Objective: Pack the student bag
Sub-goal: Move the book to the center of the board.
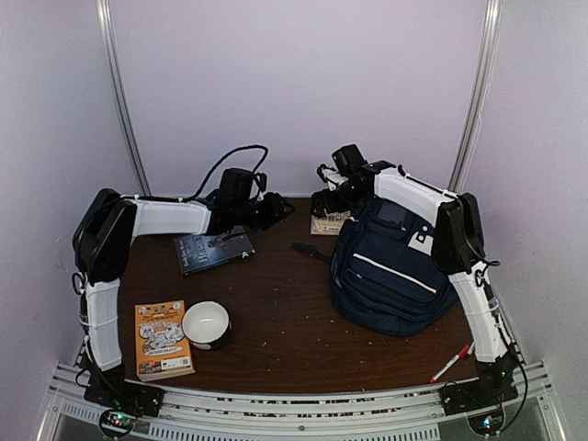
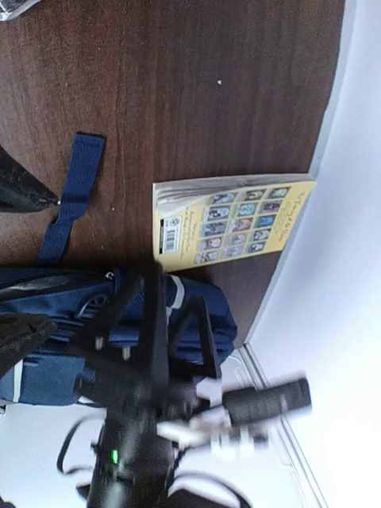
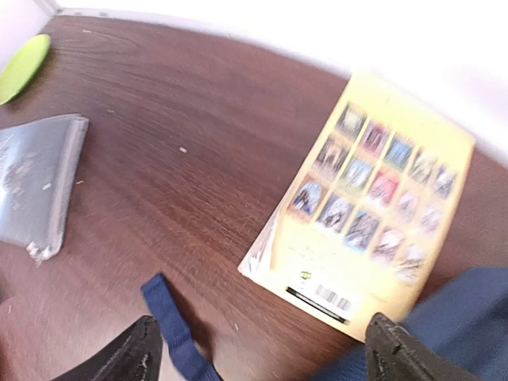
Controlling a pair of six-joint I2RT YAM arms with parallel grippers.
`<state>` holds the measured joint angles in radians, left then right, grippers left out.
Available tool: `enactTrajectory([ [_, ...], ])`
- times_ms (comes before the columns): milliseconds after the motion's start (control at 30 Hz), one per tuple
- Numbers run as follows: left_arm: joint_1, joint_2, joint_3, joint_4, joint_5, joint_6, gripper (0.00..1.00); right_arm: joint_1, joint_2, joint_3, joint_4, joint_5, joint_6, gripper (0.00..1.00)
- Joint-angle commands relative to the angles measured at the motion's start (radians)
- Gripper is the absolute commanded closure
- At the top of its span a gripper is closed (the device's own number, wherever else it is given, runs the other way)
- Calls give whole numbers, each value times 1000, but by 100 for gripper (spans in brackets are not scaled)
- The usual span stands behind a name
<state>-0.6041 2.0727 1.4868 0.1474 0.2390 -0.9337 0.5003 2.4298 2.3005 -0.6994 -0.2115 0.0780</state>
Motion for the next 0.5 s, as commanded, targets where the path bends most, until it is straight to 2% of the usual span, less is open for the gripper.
enactTrajectory([
  [0, -7, -86, -75, 75, -6, 28, 53, 9, 109, 133, -62, 47, 161, 22],
  [33, -7, -104, -85, 69, -5, 34, 53, 9, 129, 148, -63, 56, 178, 27],
  [300, -9, -168, -87, 42, 9, 44, 53, 12, 197, 178, -14, 52, 244, 33],
  [467, -8, -178, -62, 24, 46, 3, 52, 12, 218, 214, -12, 52, 259, 47],
])
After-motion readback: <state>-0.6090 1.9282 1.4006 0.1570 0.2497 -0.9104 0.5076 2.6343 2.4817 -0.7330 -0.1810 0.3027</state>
